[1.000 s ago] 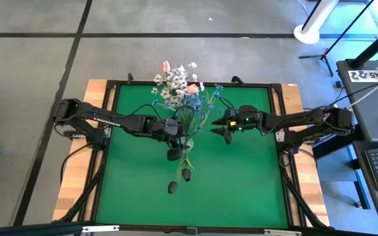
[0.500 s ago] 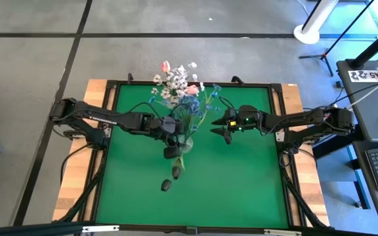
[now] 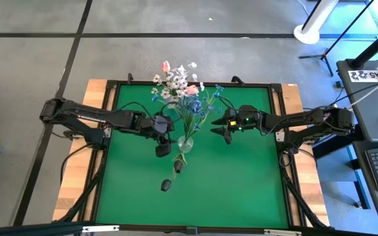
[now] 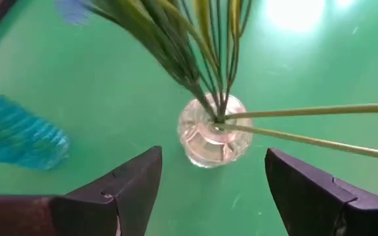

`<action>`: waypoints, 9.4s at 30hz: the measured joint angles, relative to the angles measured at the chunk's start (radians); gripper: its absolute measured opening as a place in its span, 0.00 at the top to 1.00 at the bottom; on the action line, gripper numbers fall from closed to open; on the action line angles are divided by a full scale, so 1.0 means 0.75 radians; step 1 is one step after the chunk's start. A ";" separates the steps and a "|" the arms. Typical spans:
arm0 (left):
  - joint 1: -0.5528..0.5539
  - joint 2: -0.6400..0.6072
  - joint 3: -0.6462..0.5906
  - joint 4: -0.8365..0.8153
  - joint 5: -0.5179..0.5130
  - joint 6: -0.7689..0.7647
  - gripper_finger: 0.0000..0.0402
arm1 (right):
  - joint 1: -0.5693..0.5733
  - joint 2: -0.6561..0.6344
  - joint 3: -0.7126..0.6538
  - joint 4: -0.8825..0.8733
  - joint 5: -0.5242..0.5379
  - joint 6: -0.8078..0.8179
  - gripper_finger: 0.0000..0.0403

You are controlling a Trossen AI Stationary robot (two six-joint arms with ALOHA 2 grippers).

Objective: Sort flowers into vase by color
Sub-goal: Return to Home Position

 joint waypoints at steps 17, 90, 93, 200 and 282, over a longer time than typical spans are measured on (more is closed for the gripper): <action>-0.310 -0.391 0.000 -0.208 -0.415 -0.197 0.51 | -0.001 -0.122 -0.001 -0.091 -0.043 -0.026 0.49; -0.404 -1.442 -1.343 1.066 -0.524 -0.029 0.99 | -0.001 -1.731 -0.520 -0.669 0.287 -0.090 0.63; -0.404 -1.442 -1.343 1.079 -0.523 -0.010 0.99 | -0.001 -1.734 -0.438 -0.752 0.345 -0.152 0.78; 0.325 -1.810 -1.343 0.693 0.245 0.430 0.99 | -0.002 -1.734 -0.593 -0.591 0.215 -0.389 0.87; 0.469 -1.796 -1.343 0.693 0.234 0.338 0.99 | -0.002 -1.734 -0.594 -0.592 0.215 -0.389 0.87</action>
